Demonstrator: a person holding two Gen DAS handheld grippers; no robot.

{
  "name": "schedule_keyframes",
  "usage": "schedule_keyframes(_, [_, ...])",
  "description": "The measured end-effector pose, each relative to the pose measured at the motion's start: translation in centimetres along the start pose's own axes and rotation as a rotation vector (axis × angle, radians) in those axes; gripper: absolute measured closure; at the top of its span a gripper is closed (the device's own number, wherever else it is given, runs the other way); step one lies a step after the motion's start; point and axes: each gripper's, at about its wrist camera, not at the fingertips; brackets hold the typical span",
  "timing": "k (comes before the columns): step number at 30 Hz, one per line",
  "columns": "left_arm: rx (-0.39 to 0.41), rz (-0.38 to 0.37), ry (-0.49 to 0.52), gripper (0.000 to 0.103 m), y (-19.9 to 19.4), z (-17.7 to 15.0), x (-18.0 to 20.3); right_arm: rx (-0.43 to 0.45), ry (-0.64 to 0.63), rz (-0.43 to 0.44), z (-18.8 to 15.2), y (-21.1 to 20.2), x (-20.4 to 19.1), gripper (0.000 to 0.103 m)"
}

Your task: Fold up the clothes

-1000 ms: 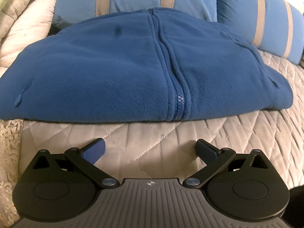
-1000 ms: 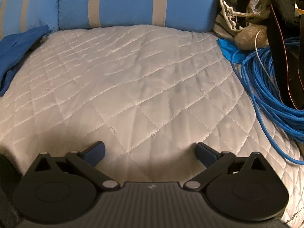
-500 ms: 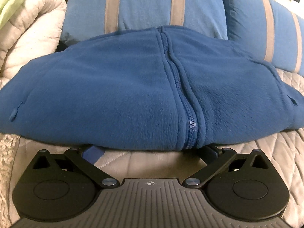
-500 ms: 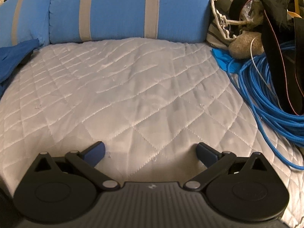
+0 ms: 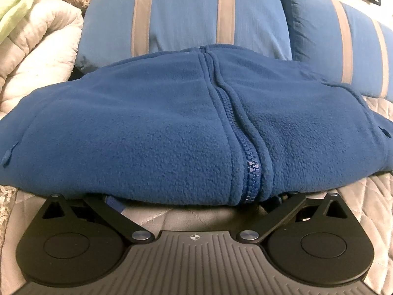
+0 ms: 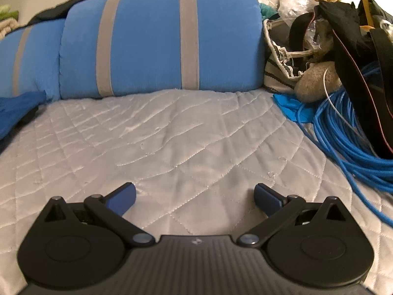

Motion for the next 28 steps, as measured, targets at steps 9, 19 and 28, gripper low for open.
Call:
schedule_keyframes(9, [-0.007, -0.002, 0.000, 0.000, 0.05, 0.16, -0.13, 0.003, -0.012, -0.013, 0.05, -0.22, -0.32, 0.001])
schedule_keyframes(19, [-0.005, -0.003, -0.001, 0.000, -0.01, 0.12, -0.17, -0.003, 0.010, 0.006, 0.08, -0.27, 0.16, 0.001])
schedule_keyframes(28, [-0.002, -0.007, -0.004, 0.000, -0.03, 0.03, -0.21, -0.004, 0.011, 0.007, 0.09, -0.28, 0.11, 0.001])
Point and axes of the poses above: each gripper's, at about its wrist camera, not at the fingertips, and y roughly the way its jaws point, x to its right, z to its top, and after that the axes turned 10 degrees about -y, right-handed
